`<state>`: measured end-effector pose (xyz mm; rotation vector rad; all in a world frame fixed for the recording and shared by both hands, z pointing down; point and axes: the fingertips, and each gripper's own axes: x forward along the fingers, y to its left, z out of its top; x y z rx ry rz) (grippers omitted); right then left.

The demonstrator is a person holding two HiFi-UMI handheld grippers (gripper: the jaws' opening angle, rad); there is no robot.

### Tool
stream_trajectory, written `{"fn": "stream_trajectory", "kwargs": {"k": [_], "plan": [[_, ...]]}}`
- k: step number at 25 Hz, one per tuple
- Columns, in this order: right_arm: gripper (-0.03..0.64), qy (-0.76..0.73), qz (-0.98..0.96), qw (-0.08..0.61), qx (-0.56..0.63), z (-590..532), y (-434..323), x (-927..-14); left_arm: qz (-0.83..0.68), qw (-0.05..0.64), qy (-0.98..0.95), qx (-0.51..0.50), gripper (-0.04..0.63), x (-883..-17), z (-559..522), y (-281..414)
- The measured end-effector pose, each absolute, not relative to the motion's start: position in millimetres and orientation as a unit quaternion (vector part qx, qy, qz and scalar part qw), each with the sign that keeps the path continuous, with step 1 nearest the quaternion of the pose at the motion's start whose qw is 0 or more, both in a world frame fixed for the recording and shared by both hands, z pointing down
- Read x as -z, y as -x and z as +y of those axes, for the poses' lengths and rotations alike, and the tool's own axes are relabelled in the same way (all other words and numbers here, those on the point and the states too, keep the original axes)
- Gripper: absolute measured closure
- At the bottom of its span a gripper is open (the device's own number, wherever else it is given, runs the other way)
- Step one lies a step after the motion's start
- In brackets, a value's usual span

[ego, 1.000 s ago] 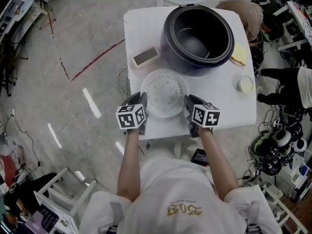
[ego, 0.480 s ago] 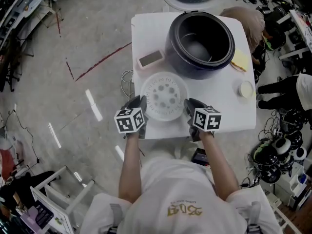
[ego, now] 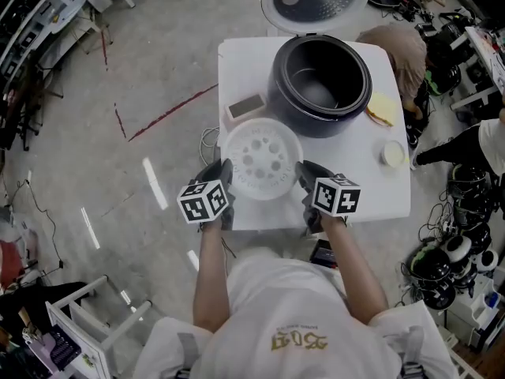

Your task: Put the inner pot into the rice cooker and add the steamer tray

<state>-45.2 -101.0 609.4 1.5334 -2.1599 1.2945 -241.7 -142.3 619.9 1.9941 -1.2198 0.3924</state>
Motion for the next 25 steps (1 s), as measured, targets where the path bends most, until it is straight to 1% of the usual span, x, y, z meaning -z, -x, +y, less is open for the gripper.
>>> {"fn": "stream_trajectory", "kwargs": {"k": [6, 13, 25], "plan": [[0.548, -0.51, -0.747, 0.075, -0.419, -108.0, 53.8, -577.9, -0.486, 0.381, -0.78, -0.101, 0.525, -588.0, -145.5, 252.4], [0.551, -0.506, -0.767, 0.049, -0.392, -117.5, 67.2, -541.3, -0.491, 0.366, -0.787, -0.072, 0.525, -558.7, -152.8, 266.3], [0.552, -0.517, -0.778, -0.009, -0.356, -136.6, 71.4, -488.3, -0.469, 0.32, -0.823, -0.036, 0.526, -493.9, -179.8, 270.2]]}}
